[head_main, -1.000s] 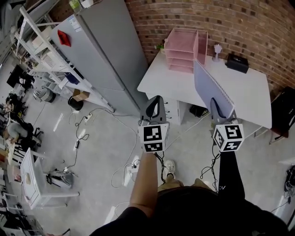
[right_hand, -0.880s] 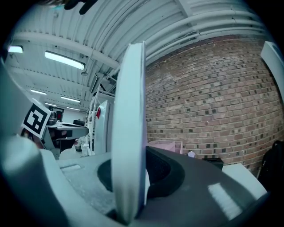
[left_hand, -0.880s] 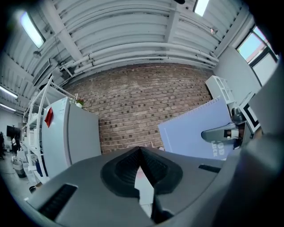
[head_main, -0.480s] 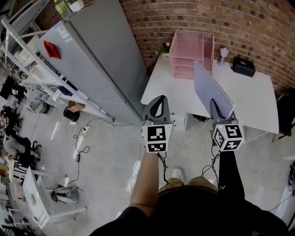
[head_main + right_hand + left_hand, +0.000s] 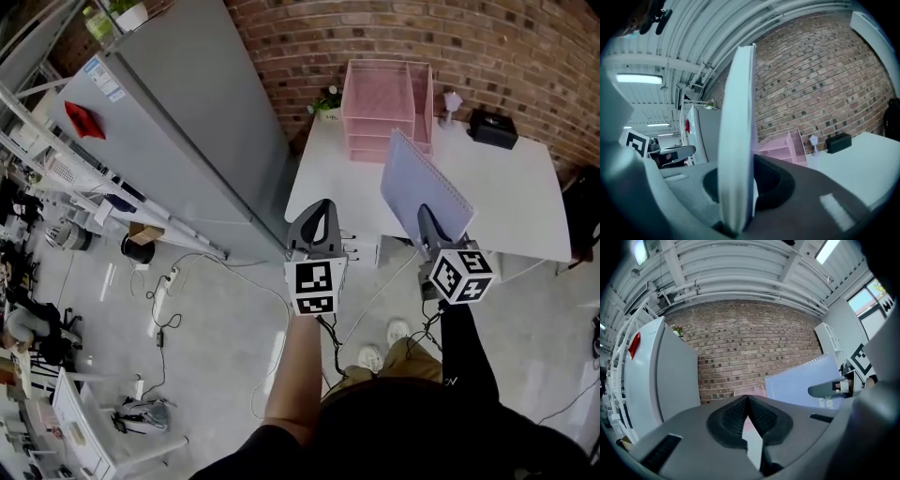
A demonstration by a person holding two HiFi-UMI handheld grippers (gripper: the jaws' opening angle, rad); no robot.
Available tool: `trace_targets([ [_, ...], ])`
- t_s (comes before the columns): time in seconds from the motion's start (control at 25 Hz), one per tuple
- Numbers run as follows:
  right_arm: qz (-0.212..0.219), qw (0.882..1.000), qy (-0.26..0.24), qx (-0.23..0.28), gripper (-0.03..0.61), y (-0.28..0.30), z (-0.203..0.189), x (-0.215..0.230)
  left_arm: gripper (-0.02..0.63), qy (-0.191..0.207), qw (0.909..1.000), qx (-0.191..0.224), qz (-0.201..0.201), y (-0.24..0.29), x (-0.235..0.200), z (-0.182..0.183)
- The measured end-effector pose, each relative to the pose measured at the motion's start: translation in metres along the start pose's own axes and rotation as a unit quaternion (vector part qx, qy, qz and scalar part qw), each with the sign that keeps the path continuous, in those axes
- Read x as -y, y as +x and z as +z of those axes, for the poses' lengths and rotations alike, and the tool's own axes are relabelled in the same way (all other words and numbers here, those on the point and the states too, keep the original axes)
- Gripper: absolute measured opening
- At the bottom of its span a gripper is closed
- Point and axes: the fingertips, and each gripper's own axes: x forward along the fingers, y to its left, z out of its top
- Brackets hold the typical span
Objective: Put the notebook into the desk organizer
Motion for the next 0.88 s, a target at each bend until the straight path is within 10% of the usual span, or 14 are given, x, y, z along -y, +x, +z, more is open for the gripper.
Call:
trace_targets([
  [0.52,0.040,0.977,0.210,0.007,0.040,0.063,-0.030,0.019,0.009,0.006,0.9998,-0.019,0.002,0.041,-0.027,-0.020],
  [0.88,0.052,0.933,0.354,0.022,0.040,0.129,-0.049,0.054,0.009,0.018,0.9989,-0.030,-0.032,0.111,-0.034,-0.032],
])
